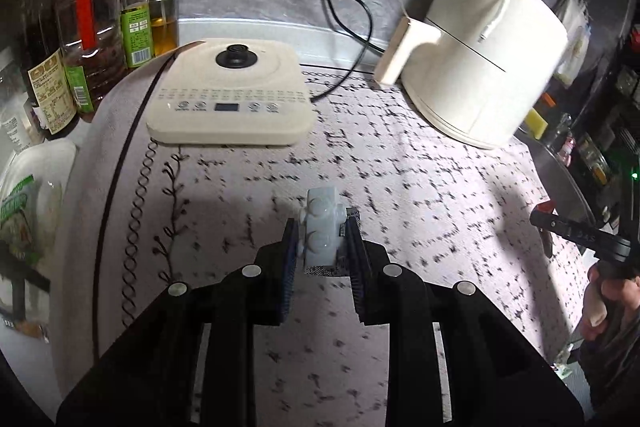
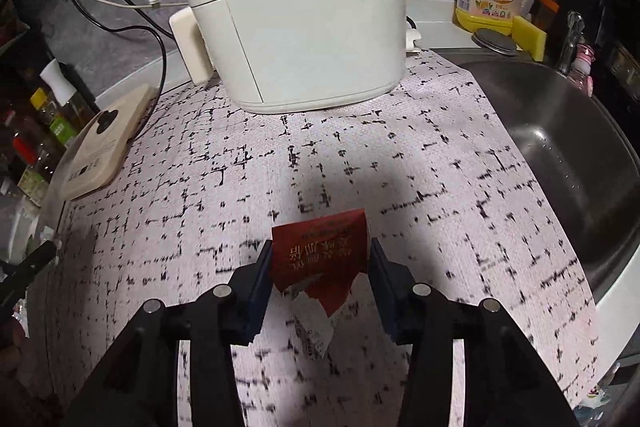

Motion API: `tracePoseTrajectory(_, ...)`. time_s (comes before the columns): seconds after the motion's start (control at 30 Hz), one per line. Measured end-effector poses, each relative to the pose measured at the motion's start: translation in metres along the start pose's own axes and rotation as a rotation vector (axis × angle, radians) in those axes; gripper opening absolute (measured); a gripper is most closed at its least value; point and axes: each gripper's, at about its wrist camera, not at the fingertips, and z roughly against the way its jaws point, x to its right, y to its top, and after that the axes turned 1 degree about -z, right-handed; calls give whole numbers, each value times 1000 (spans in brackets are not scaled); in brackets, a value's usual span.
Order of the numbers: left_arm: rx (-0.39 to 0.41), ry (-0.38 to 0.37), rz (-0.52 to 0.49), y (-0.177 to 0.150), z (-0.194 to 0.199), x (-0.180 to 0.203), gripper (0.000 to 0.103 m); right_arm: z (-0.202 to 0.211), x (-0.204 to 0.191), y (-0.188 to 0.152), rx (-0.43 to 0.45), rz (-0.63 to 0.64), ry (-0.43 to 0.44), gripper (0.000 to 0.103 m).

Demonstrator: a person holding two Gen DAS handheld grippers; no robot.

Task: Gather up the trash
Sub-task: 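Carry the blister pack and paper packet down over the white bin with both tools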

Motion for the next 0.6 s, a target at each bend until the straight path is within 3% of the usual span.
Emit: tracePoseTrajectory(0.6, -31, -50, -129, -69, 49, 117, 24, 116, 100, -100, 65, -115, 29, 44)
